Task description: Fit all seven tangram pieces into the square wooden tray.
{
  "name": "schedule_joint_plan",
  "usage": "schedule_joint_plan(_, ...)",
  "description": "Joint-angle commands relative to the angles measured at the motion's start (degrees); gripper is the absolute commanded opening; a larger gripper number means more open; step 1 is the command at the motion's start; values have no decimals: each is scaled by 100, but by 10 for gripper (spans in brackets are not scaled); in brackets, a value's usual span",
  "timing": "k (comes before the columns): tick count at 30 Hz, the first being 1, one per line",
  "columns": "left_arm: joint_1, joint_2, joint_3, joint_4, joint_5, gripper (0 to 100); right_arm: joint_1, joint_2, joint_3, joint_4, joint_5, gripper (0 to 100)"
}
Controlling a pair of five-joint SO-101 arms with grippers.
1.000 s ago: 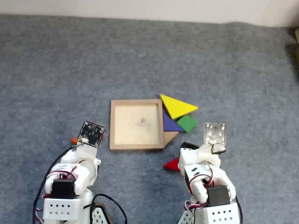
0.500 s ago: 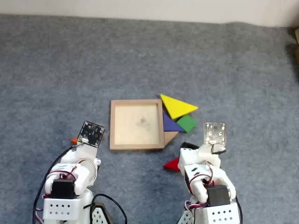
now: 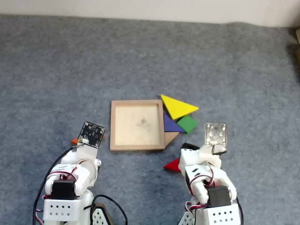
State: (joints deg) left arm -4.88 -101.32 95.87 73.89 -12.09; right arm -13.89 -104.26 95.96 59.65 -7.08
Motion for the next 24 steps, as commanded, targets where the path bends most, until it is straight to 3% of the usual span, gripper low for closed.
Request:
schedule_joint_plan(1, 84, -277, 136, 18, 44, 25, 22, -57, 585, 365, 62, 5)
schedule_joint_plan(7, 84, -277, 136, 18, 44, 25, 57, -92, 453, 558, 70, 5)
schedule_joint_plan(20, 84, -277, 136, 18, 44, 25, 57, -40, -1833, 1701, 70, 5)
schedule_joint_plan(24, 84, -277, 136, 18, 44, 25, 57, -40, -2088, 1921, 554, 5)
